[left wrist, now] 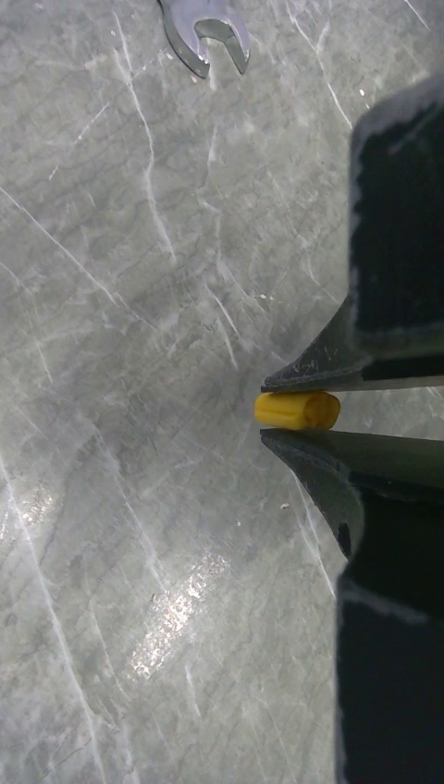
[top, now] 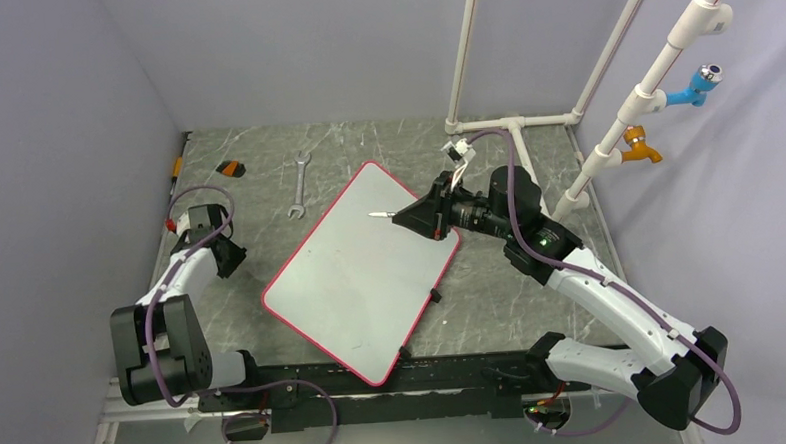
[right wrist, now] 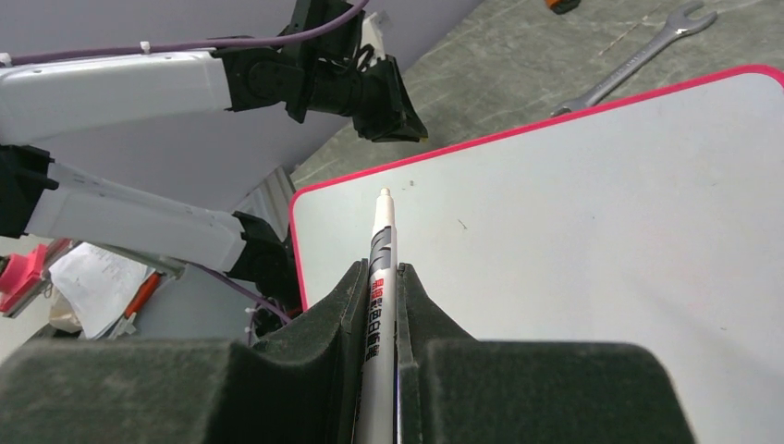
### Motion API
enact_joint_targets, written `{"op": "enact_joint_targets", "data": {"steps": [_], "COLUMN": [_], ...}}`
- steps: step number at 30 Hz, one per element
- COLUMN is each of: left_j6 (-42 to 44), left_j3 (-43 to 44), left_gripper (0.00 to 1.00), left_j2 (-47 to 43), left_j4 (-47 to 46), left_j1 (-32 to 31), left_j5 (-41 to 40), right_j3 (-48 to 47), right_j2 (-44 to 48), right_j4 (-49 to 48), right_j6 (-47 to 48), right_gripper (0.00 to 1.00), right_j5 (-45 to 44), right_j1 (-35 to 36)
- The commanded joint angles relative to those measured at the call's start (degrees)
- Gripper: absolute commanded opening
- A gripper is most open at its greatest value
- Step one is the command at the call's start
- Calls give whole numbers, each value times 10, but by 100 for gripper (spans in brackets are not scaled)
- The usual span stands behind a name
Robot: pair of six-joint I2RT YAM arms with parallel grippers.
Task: Write a sentence on the whiteboard
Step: Place the pen cap at the center of the board, then adjust the whiteboard at the center of the board.
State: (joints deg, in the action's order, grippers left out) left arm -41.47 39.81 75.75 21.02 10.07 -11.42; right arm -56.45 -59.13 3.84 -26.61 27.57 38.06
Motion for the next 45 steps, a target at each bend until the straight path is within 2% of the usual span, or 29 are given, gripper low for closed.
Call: {"op": "enact_joint_targets", "data": {"steps": [1, 3, 10, 16, 19, 24, 28, 31, 36, 40, 42, 45], "left_j6": [-17, -16, -16, -22, -10, 27, 108, 176, 276, 301, 313, 335], "left_j3": [-13, -16, -24, -8, 22, 70, 110, 132, 146, 155, 162, 183], "left_gripper": [30, 38, 56, 86, 96, 99, 99, 99, 97, 88, 85, 82], "left_j2": [1, -1, -23, -92, -136, -198, -238, -251, -221, -165, -139, -100], "left_j4": [-34, -38, -39, 9, 49, 90, 91, 82, 50, 39, 39, 60], "left_j1": [7, 9, 9, 9, 10, 11, 11, 12, 12, 5, -8, -39], "left_j5": [10, 13, 6, -25, -45, -40, -1, 76, 264, 405, 441, 455], "right_j3": [4, 5, 10, 10, 12, 16, 17, 19, 20, 21, 19, 20], "right_j2": [10, 12, 17, 22, 24, 25, 28, 31, 29, 27, 27, 27], "right_j4": [-3, 1, 7, 18, 20, 17, 22, 25, 26, 25, 29, 30], "right_j6": [15, 18, 24, 34, 36, 37, 42, 45, 47, 47, 48, 48], "right_gripper": [0, 0, 0, 0, 0, 0, 0, 0, 0, 0, 0, 0], "right_j5": [-12, -16, -22, -33, -34, -33, -34, -34, -27, -21, -20, -21], "right_j1": [-1, -1, -1, -1, -1, -1, -1, -1, -1, -1, -1, -1]}}
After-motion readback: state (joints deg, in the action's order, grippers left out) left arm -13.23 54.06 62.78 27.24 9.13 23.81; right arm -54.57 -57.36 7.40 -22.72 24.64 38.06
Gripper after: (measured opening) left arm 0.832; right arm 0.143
